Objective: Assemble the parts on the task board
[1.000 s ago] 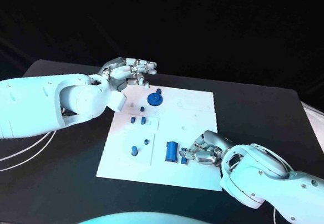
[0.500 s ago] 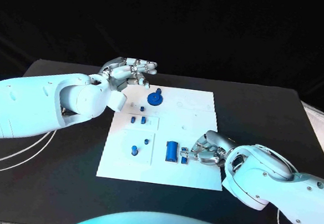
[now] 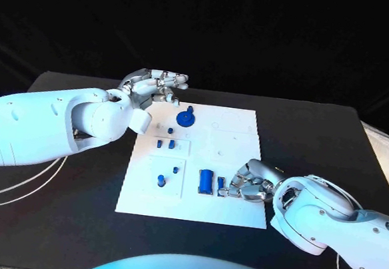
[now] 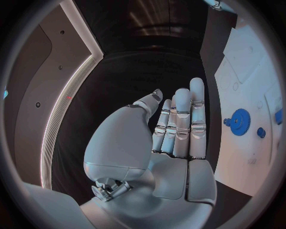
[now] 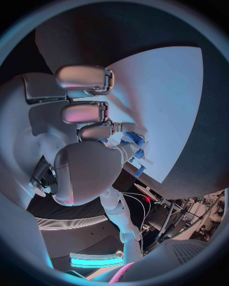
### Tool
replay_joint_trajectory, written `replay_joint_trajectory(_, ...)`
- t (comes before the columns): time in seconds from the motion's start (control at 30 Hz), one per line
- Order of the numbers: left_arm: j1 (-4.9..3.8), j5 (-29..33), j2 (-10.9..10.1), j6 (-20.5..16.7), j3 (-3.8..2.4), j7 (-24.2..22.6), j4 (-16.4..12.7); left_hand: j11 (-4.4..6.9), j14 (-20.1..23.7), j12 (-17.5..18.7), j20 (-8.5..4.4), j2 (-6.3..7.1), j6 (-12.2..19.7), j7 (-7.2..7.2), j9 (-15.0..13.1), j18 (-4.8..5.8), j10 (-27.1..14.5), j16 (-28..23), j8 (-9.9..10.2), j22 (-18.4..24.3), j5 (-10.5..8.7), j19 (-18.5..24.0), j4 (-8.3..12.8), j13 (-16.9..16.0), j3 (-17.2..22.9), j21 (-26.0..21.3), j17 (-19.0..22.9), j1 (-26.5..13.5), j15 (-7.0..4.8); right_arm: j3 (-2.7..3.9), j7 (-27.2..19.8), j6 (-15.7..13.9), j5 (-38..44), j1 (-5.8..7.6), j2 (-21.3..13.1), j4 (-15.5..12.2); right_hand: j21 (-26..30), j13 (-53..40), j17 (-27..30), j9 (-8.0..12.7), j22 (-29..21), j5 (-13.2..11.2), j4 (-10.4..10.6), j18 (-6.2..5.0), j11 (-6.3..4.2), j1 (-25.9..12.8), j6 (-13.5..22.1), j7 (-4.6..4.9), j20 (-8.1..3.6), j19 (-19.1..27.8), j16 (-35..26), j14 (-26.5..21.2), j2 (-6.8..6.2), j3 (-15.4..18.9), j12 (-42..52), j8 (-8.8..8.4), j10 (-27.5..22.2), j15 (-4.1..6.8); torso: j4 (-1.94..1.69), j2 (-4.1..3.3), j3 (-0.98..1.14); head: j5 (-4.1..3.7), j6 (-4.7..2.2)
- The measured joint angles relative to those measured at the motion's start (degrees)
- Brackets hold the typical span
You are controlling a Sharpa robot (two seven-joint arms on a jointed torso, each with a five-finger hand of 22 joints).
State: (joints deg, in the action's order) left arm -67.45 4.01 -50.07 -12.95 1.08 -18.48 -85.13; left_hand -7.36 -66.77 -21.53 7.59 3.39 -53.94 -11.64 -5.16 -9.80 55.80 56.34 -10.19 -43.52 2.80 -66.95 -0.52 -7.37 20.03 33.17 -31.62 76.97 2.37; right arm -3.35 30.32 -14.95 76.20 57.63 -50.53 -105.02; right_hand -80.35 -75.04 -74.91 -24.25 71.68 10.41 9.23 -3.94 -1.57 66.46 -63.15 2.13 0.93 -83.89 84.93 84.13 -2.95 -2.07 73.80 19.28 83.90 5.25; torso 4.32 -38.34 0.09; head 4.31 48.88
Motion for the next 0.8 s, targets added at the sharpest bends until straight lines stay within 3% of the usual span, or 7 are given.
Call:
replay_joint_trajectory(0.43, 0.00, 0.00, 0.00, 0.06, 0.00, 0.02, 0.03, 0.00, 0.00, 0.00, 0.00, 0.00, 0.00, 0.00, 0.00, 0.00, 0.00, 0.00, 0.00, 0.00, 0.00, 0.00, 0.00, 0.00, 0.00, 0.00, 0.00, 0.00, 0.00, 0.02, -0.04, 0.81, 0.83, -0.06, 0.88, 1.15, 0.00, -0.02, 0.01, -0.11, 0.10, 0.00, -0.15, 0.00, 0.00, 0.56, 0.00, 0.00, 0.00, 0.00, 0.00, 0.00, 0.57, 0.15, 0.00, 0.08, 0.00, 0.00, -0.08, -0.03, -0.07, -0.08, 0.08)
replay_joint_trajectory(0.8, 0.00, -0.01, 0.00, 0.09, 0.00, 0.03, 0.05, 0.00, 0.00, 0.00, 0.00, 0.00, 0.00, 0.00, 0.00, 0.00, 0.00, 0.00, 0.00, -0.01, 0.00, 0.00, 0.00, 0.00, 0.00, 0.00, -0.01, 0.00, 0.00, 0.02, 0.18, 1.01, 1.34, -0.11, 1.49, 2.55, 0.00, -0.03, 0.01, -0.30, 0.15, 0.00, -0.33, 0.00, 0.00, 1.04, 0.00, 0.00, 0.00, 0.00, 0.00, 0.00, 1.05, 0.33, 0.00, 0.24, 0.00, -0.01, -0.11, -0.08, 0.00, 0.03, 0.21)
